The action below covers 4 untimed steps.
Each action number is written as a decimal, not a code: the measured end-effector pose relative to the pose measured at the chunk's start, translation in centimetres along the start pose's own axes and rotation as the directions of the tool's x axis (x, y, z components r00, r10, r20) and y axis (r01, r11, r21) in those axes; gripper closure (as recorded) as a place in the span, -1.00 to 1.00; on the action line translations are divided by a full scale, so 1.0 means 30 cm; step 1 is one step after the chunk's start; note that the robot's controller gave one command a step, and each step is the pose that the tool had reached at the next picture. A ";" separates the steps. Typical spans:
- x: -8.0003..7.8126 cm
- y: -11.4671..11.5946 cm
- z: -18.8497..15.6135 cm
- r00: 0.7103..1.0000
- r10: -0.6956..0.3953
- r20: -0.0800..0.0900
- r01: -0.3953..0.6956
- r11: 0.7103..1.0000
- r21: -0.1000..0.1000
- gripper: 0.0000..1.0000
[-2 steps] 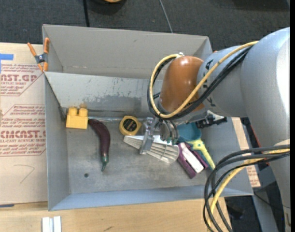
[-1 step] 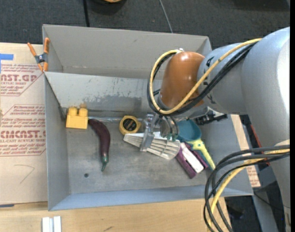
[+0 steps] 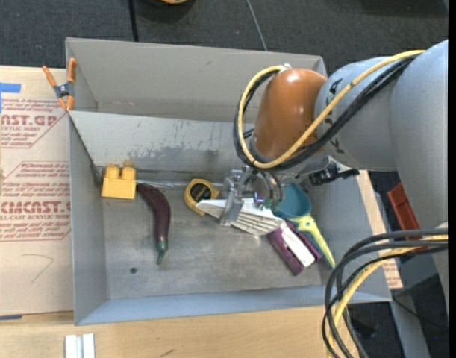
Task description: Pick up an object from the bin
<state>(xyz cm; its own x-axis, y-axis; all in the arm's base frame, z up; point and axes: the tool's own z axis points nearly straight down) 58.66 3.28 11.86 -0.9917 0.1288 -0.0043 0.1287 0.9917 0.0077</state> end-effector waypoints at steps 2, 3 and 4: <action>0.016 0.010 -0.206 1.000 0.017 0.001 -0.017 1.000 -0.001 1.00; 0.016 0.010 -0.206 1.000 0.017 0.001 -0.017 1.000 -0.001 1.00; 0.032 0.012 -0.362 0.999 0.033 -0.007 -0.033 0.999 -0.001 1.00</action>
Offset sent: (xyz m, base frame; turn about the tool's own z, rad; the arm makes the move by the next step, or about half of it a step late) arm -0.0047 0.0024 0.0628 0.0172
